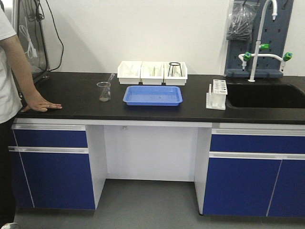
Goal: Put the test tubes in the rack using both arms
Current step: 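Drive the base forward up to the lab bench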
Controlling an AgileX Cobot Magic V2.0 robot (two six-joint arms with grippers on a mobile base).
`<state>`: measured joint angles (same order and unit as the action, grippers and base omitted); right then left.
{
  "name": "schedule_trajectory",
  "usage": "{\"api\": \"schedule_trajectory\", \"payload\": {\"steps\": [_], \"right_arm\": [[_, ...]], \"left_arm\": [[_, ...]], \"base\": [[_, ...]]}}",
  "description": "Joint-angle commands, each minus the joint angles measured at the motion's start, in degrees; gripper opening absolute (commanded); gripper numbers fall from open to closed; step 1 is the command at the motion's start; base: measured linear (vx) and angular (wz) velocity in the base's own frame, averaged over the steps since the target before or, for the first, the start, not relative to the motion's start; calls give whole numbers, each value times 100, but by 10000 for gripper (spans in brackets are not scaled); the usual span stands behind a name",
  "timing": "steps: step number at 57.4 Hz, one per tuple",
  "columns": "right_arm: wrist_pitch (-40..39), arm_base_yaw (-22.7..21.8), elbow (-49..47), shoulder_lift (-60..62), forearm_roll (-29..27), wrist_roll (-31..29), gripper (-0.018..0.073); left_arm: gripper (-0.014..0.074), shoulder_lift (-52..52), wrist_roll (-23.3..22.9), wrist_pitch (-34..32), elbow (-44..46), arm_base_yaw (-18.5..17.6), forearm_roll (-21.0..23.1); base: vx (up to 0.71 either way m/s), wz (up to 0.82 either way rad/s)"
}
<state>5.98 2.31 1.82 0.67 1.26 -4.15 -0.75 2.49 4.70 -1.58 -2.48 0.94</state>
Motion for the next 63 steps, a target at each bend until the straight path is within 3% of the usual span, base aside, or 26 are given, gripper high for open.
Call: {"api": "schedule_trajectory", "payload": {"steps": [1,63], "right_arm": [[-450,8,71,54,11,-36,-8],[-448,9,71,54,11,-36,-8]], "left_arm": [[-4,-68,-1,-470,152,10,30],[-4,-68,-1,-470,152,10,30]], "base": [[13,10],[25,-2]]}}
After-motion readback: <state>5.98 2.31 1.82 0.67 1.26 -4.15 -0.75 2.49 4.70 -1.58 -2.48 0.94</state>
